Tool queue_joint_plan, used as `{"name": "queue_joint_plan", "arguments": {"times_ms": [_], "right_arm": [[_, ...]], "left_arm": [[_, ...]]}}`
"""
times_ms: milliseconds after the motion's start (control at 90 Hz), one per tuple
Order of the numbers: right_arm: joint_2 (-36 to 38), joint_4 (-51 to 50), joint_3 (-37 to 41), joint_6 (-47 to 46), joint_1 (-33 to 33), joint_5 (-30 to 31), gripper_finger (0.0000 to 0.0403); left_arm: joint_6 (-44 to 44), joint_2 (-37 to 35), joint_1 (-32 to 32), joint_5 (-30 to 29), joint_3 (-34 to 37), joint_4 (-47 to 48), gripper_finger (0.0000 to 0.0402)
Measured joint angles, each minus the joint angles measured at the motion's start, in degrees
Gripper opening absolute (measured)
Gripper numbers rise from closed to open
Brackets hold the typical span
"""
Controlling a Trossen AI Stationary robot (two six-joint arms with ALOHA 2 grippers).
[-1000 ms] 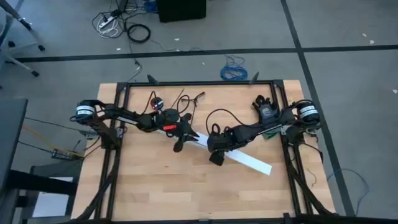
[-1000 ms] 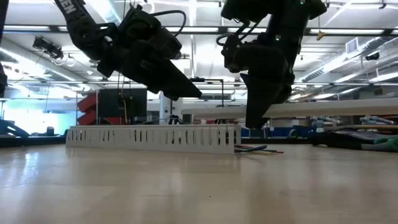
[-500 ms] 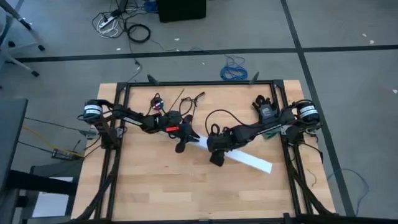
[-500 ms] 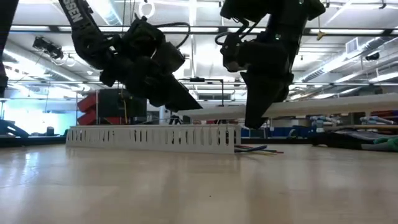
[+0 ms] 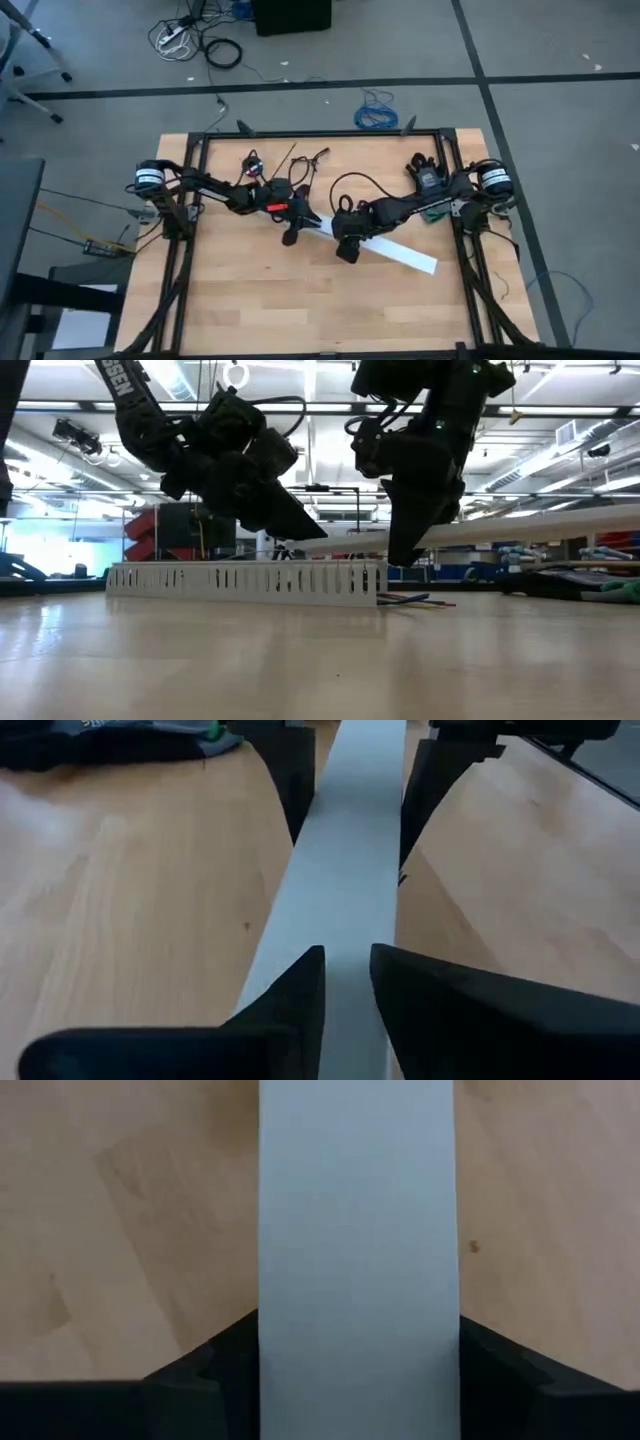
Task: Ziptie cables
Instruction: Close the white cable duct
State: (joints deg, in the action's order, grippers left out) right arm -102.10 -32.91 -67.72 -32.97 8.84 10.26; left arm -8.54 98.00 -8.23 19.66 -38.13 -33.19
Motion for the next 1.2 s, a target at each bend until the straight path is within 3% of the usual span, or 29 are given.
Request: {"name": "queue_joint_plan", "arguments": {"times_ms": [1200], "right_arm": [[0.0,7.2,3.4,-0.2,-0.3,-0.8,0.0229]], "left_arm": [[-0.2,0.4,0.0,-2.5,0.0,-0.9,0.0078]]}}
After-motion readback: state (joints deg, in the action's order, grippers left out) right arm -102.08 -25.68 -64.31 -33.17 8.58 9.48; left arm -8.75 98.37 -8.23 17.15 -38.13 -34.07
